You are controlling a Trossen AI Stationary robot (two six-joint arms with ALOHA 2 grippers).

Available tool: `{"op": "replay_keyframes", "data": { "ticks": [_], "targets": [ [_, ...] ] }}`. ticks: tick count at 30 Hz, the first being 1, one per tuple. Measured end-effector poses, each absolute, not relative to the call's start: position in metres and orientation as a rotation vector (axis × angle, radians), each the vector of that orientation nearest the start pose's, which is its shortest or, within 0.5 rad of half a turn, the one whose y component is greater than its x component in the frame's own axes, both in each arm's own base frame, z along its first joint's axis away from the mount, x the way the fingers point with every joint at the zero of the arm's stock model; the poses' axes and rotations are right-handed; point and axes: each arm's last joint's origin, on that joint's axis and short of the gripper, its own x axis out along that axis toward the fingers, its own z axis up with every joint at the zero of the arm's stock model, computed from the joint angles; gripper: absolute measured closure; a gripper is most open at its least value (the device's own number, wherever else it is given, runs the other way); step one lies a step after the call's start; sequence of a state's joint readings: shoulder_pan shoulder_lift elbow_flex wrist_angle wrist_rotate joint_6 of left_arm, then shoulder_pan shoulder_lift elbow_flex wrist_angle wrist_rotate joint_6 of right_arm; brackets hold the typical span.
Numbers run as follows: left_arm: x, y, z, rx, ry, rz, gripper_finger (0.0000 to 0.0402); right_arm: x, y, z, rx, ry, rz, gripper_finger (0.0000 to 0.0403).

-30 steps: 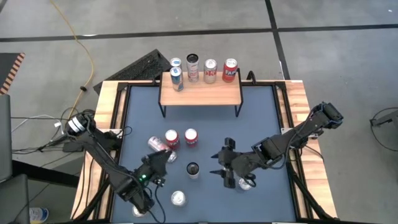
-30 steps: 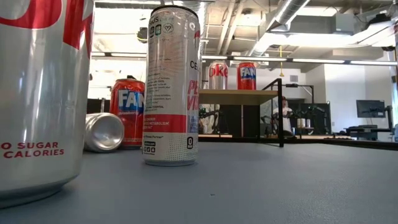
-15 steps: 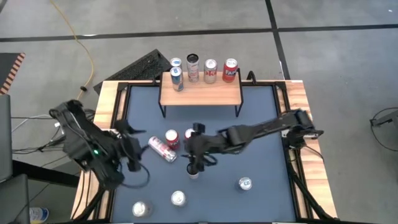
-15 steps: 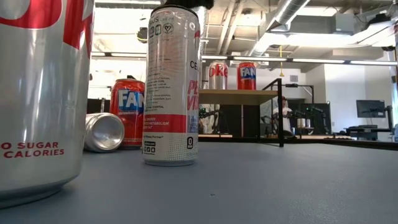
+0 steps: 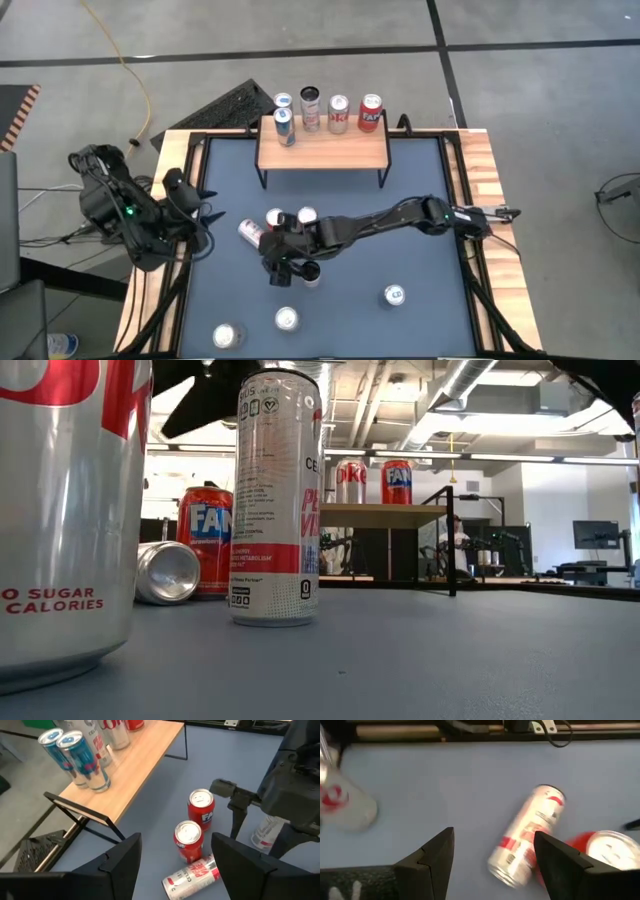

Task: Place canned beverage on shelf
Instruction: Put the left pink soda can on the shelf aligned with the other pink soda can

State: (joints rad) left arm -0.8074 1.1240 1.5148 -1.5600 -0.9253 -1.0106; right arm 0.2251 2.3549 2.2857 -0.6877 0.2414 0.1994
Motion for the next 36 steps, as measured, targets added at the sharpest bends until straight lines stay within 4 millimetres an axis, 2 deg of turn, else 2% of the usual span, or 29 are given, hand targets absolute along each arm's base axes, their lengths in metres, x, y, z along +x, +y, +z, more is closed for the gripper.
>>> {"op": "replay_keyframes", "data": {
  "ticks": [6, 15, 22, 27, 36],
  "targets": [
    [0.115, -0.086, 0.407, -0.069, 0.586, 0.457, 0.0173, 0.526, 0.095, 0.23, 0.052, 0.806, -0.148, 0.0148],
    [0.115, -0.086, 0.407, -0.055, 0.571, 0.465, 0.0173, 0.538, 0.081, 0.185, 0.088, 0.885, -0.198, 0.0148],
    [0.115, -0.086, 0.408, -0.037, 0.554, 0.474, 0.0173, 0.544, 0.069, 0.174, 0.131, 0.87, -0.236, 0.0148],
    [0.115, -0.086, 0.408, -0.036, 0.553, 0.475, 0.0173, 0.544, 0.061, 0.17, 0.163, 0.895, -0.203, 0.0148],
    [0.116, -0.086, 0.408, -0.035, 0.552, 0.475, 0.0173, 0.541, 0.065, 0.164, 0.16, 0.933, -0.188, 0.0148]
  ]
}}
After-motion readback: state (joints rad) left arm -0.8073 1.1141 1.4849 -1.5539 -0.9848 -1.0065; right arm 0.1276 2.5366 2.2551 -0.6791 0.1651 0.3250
